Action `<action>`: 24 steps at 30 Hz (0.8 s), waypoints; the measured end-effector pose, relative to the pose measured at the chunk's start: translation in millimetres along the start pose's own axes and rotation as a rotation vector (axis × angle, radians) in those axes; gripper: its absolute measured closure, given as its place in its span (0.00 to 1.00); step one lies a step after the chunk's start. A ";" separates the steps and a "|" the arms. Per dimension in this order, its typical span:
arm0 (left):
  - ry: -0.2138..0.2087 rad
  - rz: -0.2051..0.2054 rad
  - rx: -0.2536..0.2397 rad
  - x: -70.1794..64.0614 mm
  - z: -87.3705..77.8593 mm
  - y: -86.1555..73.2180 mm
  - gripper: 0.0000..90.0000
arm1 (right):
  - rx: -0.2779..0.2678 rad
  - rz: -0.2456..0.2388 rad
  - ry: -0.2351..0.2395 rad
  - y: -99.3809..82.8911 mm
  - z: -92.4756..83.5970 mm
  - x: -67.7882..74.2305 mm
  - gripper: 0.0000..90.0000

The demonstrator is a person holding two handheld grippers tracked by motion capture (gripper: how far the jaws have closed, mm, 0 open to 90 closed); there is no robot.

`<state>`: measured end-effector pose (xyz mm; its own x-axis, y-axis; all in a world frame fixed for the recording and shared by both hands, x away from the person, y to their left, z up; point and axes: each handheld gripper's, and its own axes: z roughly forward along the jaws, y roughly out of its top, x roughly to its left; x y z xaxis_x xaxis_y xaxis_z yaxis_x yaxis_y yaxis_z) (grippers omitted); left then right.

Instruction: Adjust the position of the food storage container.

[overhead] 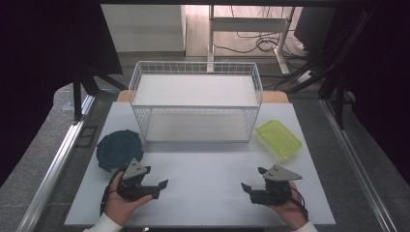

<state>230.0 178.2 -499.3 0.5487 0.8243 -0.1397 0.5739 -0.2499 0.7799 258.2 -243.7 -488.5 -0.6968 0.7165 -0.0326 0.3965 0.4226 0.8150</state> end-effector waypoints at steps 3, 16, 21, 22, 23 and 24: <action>-0.005 0.001 0.005 -0.6 0.5 -0.8 0.20 | 0.017 0.001 0.000 -0.3 1.7 -0.1 0.20; -0.027 0.067 0.026 -9.0 -28.6 26.9 0.25 | 0.037 0.016 0.004 0.3 0.5 0.2 0.20; 0.039 0.025 0.007 35.7 -67.1 61.9 0.29 | 0.049 0.017 0.009 -0.2 2.2 -0.1 0.21; 0.053 0.019 0.001 46.6 -71.2 67.4 0.30 | 0.051 0.015 0.012 -0.3 2.9 0.1 0.21; 0.064 0.017 -0.004 54.7 -73.3 70.9 0.30 | 0.054 0.015 0.014 -0.4 3.3 0.4 0.21; 0.072 0.017 -0.008 63.4 -74.7 73.9 0.31 | 0.056 0.012 0.014 -0.6 3.6 0.4 0.21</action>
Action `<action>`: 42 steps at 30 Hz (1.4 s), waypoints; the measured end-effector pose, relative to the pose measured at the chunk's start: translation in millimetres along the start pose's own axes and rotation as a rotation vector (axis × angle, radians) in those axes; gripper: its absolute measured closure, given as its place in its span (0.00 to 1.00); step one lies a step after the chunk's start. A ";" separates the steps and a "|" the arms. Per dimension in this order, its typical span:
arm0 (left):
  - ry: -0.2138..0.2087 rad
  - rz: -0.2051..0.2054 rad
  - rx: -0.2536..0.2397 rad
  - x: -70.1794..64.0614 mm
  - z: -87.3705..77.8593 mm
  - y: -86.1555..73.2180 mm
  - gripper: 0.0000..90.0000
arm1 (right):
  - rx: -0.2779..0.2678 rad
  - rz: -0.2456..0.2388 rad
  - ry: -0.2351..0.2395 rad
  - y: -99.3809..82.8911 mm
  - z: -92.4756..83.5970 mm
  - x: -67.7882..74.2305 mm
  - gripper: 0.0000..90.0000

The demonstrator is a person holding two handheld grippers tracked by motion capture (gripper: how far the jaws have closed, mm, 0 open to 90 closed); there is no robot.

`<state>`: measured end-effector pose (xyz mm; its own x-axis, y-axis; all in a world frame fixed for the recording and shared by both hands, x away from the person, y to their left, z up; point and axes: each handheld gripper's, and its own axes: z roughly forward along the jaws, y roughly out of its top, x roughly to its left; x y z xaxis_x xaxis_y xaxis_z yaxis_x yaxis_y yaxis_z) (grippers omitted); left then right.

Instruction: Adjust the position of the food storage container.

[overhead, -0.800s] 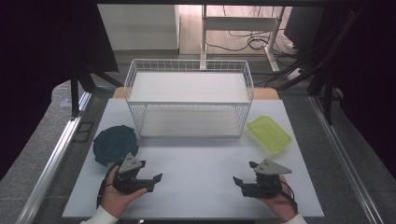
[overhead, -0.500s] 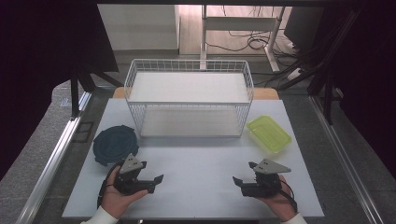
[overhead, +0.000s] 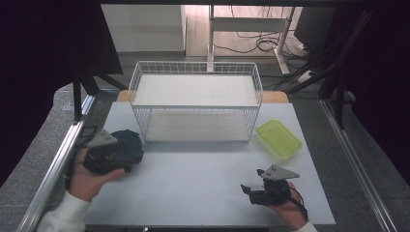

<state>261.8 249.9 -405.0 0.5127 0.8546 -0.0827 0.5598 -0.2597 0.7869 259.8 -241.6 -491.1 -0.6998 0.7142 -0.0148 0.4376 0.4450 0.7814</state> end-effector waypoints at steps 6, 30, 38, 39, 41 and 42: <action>0.053 -0.050 0.027 59.0 14.4 5.2 0.35 | 0.014 -0.007 -0.004 -1.6 2.8 0.1 0.21; 0.197 -0.098 0.162 132.4 56.2 -2.3 0.60 | 0.051 0.011 -0.049 -6.0 8.3 -4.4 0.21; 0.226 -0.101 0.229 151.6 56.2 -9.6 0.80 | 0.057 0.014 -0.061 -7.1 9.5 -5.3 0.21; 0.226 -0.088 0.243 153.9 56.3 -10.7 0.83 | 0.060 0.014 -0.061 -7.2 9.5 -5.5 0.21; 0.199 -0.091 0.256 160.1 56.3 -14.0 0.87 | 0.061 0.019 -0.060 -7.4 10.0 -5.6 0.21; 0.197 -0.098 0.275 163.2 57.2 -15.8 0.90 | 0.062 0.019 -0.060 -7.5 10.2 -5.6 0.21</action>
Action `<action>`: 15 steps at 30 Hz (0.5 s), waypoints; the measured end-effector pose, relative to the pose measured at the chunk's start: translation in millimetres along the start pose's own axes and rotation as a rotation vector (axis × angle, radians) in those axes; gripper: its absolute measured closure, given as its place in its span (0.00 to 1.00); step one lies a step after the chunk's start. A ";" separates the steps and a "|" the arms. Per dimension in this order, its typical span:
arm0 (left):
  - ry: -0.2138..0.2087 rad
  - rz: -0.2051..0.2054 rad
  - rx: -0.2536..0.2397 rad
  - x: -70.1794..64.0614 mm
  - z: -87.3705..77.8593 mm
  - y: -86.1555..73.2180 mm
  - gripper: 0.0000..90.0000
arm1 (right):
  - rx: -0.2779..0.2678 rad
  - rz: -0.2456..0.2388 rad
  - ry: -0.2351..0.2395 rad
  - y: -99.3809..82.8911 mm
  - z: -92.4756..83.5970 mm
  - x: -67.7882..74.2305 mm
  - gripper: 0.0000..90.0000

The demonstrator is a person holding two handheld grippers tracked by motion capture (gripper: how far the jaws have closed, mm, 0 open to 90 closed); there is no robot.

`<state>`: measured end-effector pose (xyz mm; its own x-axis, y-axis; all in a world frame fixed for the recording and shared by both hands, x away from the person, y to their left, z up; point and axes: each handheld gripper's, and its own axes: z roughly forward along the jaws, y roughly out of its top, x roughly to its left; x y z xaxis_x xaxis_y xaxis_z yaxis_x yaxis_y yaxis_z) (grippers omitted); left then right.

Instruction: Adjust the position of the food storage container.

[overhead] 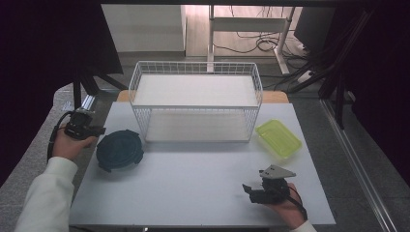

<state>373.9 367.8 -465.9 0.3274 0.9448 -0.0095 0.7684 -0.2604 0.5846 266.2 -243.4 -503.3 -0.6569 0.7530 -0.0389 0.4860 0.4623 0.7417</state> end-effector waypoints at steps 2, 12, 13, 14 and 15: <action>0.006 -0.007 0.010 5.1 3.1 -3.1 0.94 | 0.000 0.000 -0.001 0.0 0.2 0.2 0.21; -0.001 -0.039 0.071 21.1 13.5 -19.2 1.00 | 0.006 0.005 -0.007 -0.7 1.3 -1.5 0.21; -0.009 -0.035 0.072 20.8 13.0 -20.5 1.00 | 0.006 0.005 -0.007 -0.7 1.5 -1.6 0.21; -0.013 -0.032 0.073 20.4 12.6 -21.2 1.00 | 0.006 0.005 -0.007 -0.8 1.9 -1.6 0.21; -0.017 -0.028 0.077 19.6 12.2 -21.9 1.00 | 0.006 0.005 -0.007 -0.8 2.0 -1.5 0.21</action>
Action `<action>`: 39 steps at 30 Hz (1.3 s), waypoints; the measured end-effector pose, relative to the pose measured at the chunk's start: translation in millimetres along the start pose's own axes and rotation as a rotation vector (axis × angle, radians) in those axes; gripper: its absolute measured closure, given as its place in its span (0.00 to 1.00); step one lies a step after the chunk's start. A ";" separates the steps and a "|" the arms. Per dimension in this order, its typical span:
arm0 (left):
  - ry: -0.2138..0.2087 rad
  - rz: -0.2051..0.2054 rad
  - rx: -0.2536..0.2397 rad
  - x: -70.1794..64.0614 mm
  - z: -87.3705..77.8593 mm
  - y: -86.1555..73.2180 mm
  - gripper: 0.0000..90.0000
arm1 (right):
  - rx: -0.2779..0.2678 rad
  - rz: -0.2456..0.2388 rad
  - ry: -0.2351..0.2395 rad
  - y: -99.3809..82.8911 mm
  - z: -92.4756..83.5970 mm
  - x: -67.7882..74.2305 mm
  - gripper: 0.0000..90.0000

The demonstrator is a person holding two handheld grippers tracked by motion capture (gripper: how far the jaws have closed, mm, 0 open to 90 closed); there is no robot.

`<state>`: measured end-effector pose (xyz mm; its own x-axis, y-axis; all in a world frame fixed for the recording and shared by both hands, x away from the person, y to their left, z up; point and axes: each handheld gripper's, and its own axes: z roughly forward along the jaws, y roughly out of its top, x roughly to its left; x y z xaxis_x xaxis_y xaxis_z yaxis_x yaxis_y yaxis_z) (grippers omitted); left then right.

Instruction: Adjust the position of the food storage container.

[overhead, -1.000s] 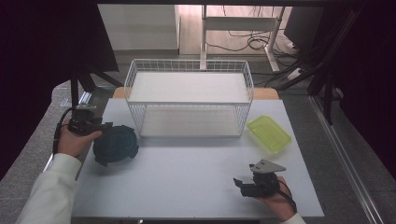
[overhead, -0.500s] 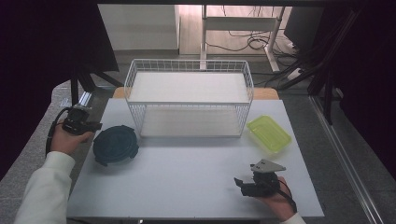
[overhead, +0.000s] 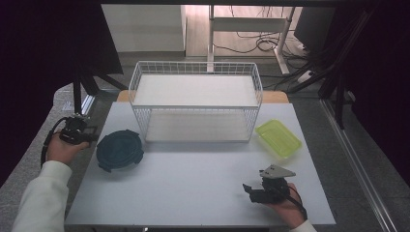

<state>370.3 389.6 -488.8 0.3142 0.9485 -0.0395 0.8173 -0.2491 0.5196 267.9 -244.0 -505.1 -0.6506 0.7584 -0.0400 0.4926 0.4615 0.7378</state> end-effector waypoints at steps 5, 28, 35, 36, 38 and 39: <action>-0.014 0.020 0.018 -5.1 0.7 -3.4 1.00 | -0.006 0.000 0.001 0.7 -1.0 0.7 0.21; -0.029 0.059 0.021 -20.4 0.7 -7.9 1.00 | -0.030 0.019 0.009 5.8 -7.9 -2.2 0.21; -0.057 0.112 0.016 -31.0 2.7 -4.7 1.00 | -0.028 0.020 0.005 6.2 -7.3 -2.5 0.21; -0.062 0.120 0.014 -32.7 3.2 -4.0 1.00 | -0.028 0.020 0.005 6.1 -7.3 -2.6 0.21; -0.075 0.129 0.008 -35.8 4.3 -2.6 1.00 | -0.027 0.020 0.005 6.1 -7.2 -2.6 0.21; -0.081 0.138 0.009 -38.1 4.9 -1.7 1.00 | -0.027 0.020 0.005 6.1 -7.2 -2.6 0.21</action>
<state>359.2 352.9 -492.4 0.4616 0.8863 -0.0366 0.7676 -0.3784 0.5172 268.4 -246.5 -495.7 -0.6439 0.7648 -0.0217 0.4897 0.4338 0.7563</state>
